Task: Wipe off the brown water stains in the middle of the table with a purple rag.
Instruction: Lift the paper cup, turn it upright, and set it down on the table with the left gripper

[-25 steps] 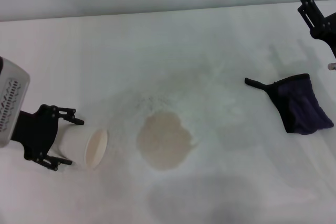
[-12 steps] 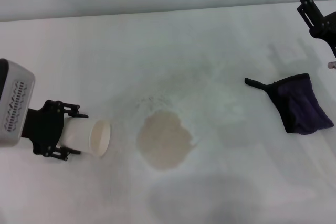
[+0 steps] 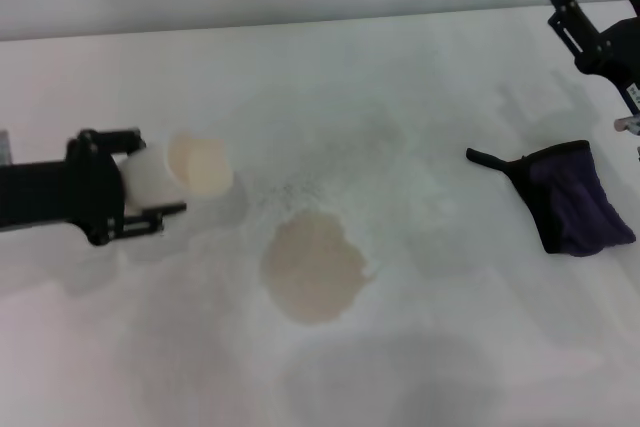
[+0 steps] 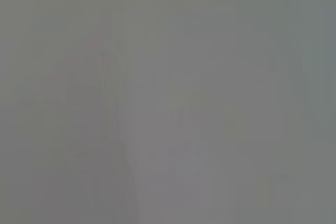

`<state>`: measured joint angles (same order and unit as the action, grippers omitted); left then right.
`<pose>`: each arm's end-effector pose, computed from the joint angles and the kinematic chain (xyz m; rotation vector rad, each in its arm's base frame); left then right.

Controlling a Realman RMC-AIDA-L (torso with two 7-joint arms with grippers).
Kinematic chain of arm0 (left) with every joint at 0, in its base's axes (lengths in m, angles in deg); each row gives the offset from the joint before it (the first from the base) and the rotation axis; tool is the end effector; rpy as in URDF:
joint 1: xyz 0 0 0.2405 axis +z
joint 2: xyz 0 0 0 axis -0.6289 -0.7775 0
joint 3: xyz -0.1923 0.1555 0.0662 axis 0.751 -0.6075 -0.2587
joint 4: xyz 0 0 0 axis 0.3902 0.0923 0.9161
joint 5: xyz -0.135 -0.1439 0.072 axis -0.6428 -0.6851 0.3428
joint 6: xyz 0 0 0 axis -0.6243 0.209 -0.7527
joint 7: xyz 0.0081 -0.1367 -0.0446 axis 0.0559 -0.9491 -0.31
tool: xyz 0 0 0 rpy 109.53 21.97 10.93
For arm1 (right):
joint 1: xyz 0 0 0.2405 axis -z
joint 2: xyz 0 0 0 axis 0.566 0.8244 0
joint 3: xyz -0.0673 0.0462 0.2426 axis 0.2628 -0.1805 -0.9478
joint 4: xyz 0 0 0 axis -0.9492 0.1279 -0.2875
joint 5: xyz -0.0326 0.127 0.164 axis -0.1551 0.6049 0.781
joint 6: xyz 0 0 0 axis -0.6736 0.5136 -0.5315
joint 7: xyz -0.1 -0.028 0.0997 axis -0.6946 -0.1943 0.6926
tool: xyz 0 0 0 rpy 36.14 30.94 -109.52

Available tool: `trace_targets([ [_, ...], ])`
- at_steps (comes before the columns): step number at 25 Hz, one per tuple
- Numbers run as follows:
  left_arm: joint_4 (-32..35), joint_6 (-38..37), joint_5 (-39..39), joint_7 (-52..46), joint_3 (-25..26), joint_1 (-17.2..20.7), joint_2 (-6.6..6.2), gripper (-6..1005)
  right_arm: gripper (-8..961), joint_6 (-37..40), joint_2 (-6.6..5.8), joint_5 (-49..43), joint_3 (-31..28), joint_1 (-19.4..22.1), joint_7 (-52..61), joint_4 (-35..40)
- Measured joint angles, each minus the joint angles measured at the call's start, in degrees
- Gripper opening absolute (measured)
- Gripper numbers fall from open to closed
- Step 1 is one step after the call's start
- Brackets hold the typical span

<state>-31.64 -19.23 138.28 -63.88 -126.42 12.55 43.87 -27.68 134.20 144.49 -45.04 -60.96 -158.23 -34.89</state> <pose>-0.2620 0.3435 0.0005 -2.7050 0.3383 -0.2046 0.3232 0.3097 0.0154 -1.5855 0.4786 0.9491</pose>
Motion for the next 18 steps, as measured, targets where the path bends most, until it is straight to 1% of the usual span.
trace_targets([
  [1,0.0,0.0,-5.1,-0.2,0.0,1.9,0.1,653,858,0.0,-0.04,-1.1,0.0,0.1,0.2,0.6],
  [4,0.0,0.2,-12.4,-0.5,-0.1,5.1,0.27,644,858,1.1,-0.17,-4.6,0.1,0.4,0.9,2.3],
  [5,-0.2,0.7,-16.1,-0.6,-0.1,6.7,0.33,641,858,2.0,-0.2,-5.8,0.4,0.5,1.5,3.0],
  [6,-1.4,1.2,-20.2,-0.5,-0.1,8.1,0.36,638,858,3.3,-0.2,-7.0,0.8,0.5,2.4,3.8],
  [8,-4.1,1.5,-25.5,0.7,0.0,9.6,0.35,632,858,5.7,-0.21,-9.1,1.9,0.6,4.0,5.3],
  [10,-8.6,1.5,-31.0,3.8,-0.1,10.8,0.3,626,858,7.1,-0.21,-10.5,3.3,1.1,5.0,6.6],
  [13,-17.2,1.3,-37.8,11.0,-0.3,11.8,0.34,627,858,7.5,-0.22,-11.5,5.6,2.0,5.5,8.0],
  [15,-23.7,0.9,-40.4,15.2,-0.4,11.6,0.37,627,858,7.5,-0.26,-11.5,7.4,2.6,6.0,9.0],
  [18,-31.5,0.9,-42.6,19.9,-0.4,10.6,0.43,625,858,7.5,-0.33,-11.6,9.5,3.3,7.5,10.4],
])
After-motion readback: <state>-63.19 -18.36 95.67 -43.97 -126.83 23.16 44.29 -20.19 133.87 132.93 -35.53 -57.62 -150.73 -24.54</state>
